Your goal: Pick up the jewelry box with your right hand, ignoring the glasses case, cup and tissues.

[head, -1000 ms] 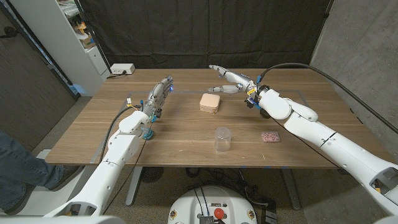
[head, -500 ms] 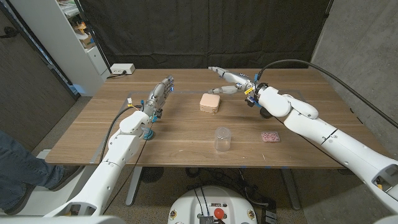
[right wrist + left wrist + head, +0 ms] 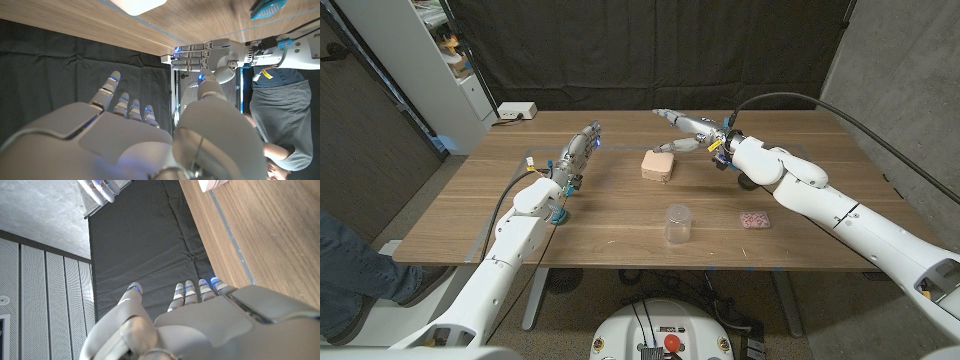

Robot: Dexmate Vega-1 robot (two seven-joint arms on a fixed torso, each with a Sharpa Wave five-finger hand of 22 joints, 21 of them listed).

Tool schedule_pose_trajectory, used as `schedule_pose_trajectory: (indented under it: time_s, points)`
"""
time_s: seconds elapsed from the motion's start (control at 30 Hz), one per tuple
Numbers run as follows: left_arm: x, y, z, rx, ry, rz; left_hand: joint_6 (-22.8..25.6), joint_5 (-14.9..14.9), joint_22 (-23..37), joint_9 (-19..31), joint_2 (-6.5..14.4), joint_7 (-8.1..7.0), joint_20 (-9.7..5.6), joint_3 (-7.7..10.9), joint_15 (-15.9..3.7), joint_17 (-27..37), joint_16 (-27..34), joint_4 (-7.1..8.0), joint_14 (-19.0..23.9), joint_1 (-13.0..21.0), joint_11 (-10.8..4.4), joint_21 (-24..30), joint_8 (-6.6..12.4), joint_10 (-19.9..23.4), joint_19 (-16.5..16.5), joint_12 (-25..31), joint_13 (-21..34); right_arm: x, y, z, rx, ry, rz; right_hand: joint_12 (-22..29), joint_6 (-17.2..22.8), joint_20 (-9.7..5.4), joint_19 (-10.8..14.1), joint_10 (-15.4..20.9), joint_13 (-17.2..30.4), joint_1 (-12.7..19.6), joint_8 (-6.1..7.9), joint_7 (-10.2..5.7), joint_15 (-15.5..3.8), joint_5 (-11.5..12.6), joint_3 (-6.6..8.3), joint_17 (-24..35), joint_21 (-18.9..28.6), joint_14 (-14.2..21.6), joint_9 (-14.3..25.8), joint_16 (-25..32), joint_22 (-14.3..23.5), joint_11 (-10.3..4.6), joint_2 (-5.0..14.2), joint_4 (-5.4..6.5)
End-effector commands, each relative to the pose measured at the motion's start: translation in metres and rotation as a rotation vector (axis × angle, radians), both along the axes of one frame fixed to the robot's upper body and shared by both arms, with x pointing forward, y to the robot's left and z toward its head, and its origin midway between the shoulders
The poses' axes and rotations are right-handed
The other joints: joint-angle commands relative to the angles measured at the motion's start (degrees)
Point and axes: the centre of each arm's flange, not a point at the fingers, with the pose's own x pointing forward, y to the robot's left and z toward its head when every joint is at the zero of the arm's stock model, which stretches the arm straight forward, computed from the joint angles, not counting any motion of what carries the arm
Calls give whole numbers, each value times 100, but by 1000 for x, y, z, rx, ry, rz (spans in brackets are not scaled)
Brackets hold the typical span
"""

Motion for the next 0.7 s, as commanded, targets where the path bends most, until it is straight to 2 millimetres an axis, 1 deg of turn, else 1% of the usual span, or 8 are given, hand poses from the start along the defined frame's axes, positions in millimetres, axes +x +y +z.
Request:
schedule_pose_trajectory:
  time_s: [0.03,0.7]
  points:
    - [2,-1,1,-1,-7,-4,19,-10,30,16,31,12,10,23,4,5,6,-38,-6,6,-4,24,8,8,-31,-4,15,1,7,3,-39,-14,-28,47,7,66,-3,-54,8,58,73,-30,52,55,-35,19,51,29,14,36,26,4,-15,2]
    - [2,4,0,1,-6,4,22,-10,30,17,32,14,4,22,2,5,6,-49,-7,1,-1,25,7,13,-36,-2,15,5,17,7,-86,-23,-72,67,35,115,-17,-47,8,96,93,-34,63,121,-60,25,42,59,13,56,27,17,-56,24]
